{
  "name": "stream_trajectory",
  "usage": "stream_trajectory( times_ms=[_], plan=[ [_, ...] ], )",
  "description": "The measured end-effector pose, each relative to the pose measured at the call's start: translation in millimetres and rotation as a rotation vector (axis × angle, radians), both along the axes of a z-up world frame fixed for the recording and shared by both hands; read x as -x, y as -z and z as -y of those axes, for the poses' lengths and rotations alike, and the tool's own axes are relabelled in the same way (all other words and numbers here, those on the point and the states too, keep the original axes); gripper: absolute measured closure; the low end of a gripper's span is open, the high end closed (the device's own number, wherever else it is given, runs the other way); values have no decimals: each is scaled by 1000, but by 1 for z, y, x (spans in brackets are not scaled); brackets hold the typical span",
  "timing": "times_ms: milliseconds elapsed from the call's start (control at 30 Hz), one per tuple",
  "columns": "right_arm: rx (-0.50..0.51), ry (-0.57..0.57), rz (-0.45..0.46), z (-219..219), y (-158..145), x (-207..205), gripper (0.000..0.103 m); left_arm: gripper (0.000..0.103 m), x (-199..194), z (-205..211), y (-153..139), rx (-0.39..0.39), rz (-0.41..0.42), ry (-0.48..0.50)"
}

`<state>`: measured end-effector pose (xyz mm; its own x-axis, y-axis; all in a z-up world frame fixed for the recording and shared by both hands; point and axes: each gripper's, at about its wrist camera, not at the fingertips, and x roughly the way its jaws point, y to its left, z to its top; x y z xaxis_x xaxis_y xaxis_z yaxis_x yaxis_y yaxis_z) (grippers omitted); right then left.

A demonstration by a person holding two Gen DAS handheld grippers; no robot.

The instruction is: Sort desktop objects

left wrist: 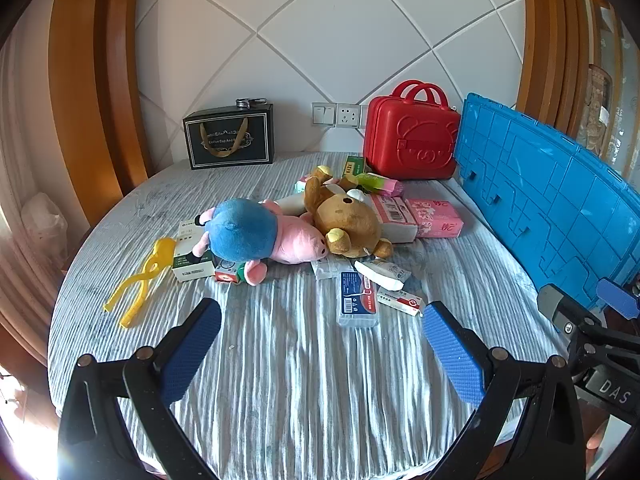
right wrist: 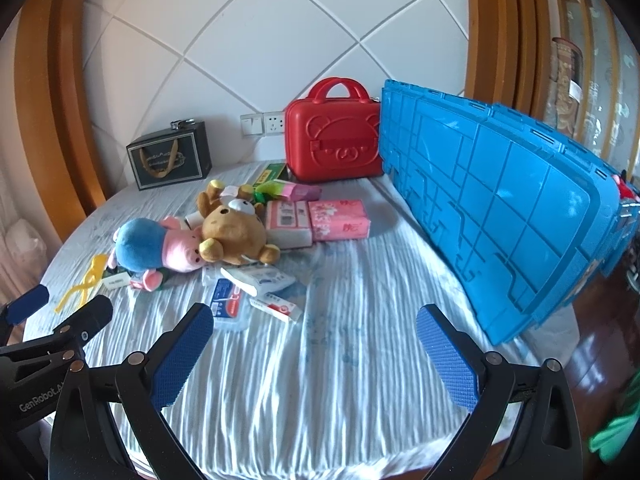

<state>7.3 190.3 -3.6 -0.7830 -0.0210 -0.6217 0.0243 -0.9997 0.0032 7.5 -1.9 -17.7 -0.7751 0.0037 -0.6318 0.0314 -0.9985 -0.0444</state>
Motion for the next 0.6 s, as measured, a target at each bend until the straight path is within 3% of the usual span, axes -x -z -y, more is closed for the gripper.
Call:
stream_trajectory(
  times_ms=[367, 600],
  plan=[
    [18, -83, 63, -15, 17, 36, 0, 0, 26, -6, 20, -3, 53, -56],
    [20, -152, 149, -24, 42, 87, 0, 0, 59, -5, 50, -10, 135, -141]
  ],
)
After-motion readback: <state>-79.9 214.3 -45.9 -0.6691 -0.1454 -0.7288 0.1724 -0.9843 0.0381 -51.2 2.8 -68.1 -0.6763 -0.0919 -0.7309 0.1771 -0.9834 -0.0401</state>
